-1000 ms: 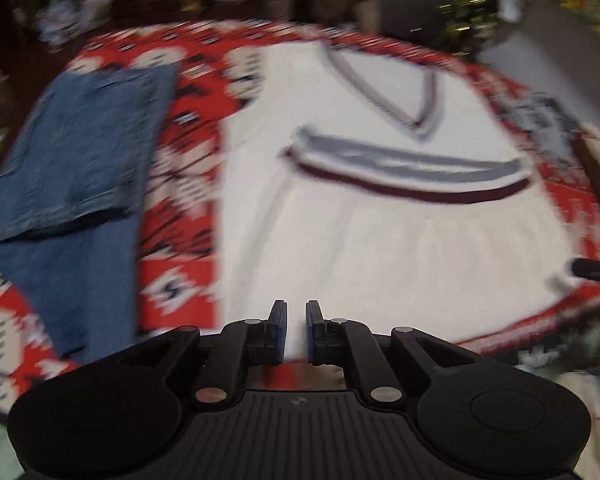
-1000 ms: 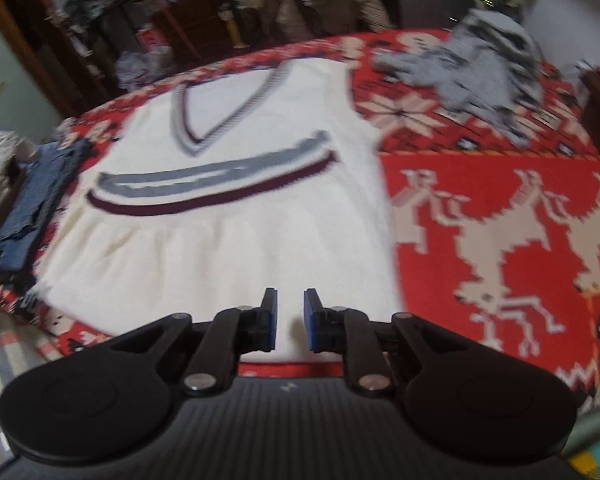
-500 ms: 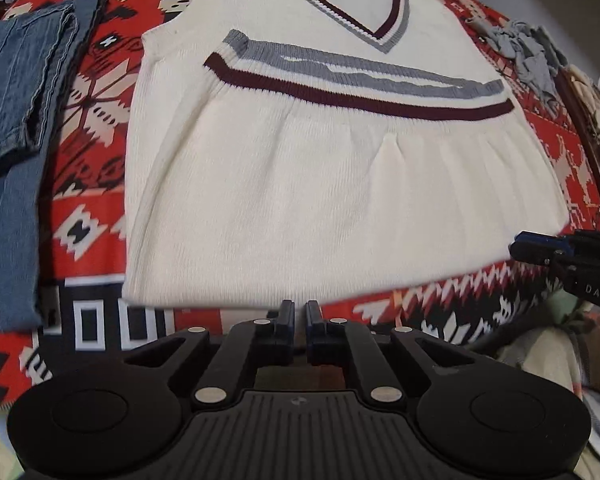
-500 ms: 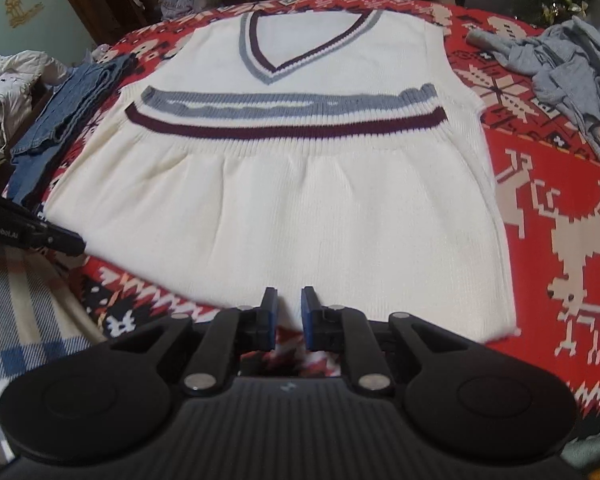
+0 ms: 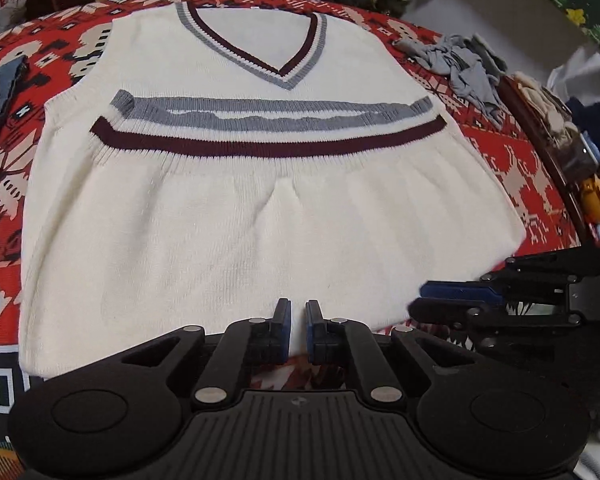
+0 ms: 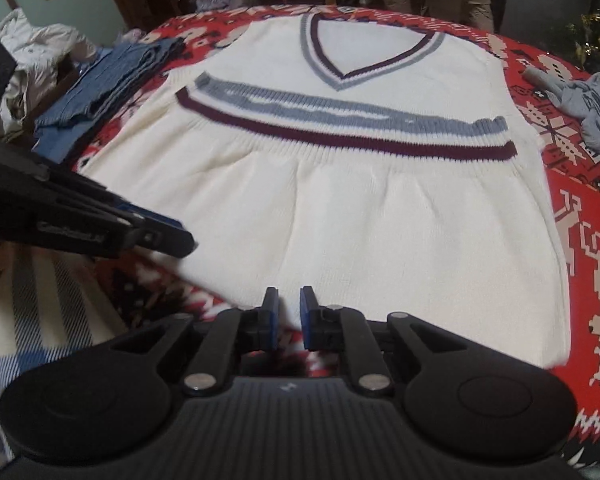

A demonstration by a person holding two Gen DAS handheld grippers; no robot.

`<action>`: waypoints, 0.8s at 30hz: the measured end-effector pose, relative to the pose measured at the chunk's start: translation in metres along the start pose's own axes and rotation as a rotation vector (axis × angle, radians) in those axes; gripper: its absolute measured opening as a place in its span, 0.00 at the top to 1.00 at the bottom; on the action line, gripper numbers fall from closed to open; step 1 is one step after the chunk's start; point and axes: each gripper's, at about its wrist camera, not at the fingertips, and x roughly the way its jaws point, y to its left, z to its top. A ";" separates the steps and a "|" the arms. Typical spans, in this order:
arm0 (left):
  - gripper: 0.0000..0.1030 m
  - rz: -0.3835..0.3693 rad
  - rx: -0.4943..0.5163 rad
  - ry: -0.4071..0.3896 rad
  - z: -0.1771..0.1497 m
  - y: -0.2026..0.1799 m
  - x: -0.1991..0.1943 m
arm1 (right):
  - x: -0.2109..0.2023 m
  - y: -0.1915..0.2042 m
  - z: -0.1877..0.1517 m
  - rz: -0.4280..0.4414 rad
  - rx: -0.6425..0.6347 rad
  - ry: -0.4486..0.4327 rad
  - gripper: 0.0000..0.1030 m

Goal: Fold clothes

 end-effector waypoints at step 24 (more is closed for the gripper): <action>0.92 0.022 -0.406 -0.319 0.037 0.103 -0.031 | -0.008 -0.112 0.029 -0.170 0.288 -0.327 0.84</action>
